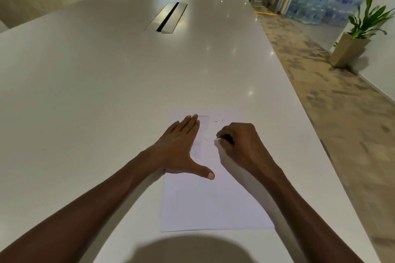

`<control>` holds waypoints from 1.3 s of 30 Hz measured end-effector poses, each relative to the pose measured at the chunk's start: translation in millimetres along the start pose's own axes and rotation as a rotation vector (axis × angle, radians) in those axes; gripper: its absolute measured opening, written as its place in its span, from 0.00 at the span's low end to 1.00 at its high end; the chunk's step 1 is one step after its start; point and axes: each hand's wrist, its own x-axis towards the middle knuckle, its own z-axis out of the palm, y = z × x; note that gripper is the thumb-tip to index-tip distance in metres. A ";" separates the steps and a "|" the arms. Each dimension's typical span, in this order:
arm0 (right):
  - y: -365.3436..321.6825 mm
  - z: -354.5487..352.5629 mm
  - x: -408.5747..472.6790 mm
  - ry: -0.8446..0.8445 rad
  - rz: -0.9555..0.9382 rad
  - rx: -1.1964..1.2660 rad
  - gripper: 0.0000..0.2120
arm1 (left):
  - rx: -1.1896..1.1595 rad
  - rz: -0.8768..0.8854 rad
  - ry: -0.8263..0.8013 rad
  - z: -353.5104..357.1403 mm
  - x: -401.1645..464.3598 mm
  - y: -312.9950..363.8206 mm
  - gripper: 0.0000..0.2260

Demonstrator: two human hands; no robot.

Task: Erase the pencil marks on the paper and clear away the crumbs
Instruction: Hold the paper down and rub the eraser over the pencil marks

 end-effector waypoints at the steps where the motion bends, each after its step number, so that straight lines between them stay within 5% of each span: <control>1: -7.5 -1.0 -7.0 0.014 0.042 0.098 0.06 | -0.019 0.012 0.000 -0.9 -1.9 -0.9 0.66; 13: -25.3 22.3 -28.5 0.000 0.033 0.281 0.04 | 0.049 -0.020 0.058 3.7 -20.8 -17.7 0.66; 28: -8.8 39.4 46.1 0.018 -0.141 0.010 0.09 | 0.055 -0.013 0.061 5.9 -17.9 -20.8 0.66; 39: -18.8 19.5 -20.0 -0.078 -0.183 0.089 0.08 | 0.055 -0.028 0.034 4.8 -16.7 -20.1 0.67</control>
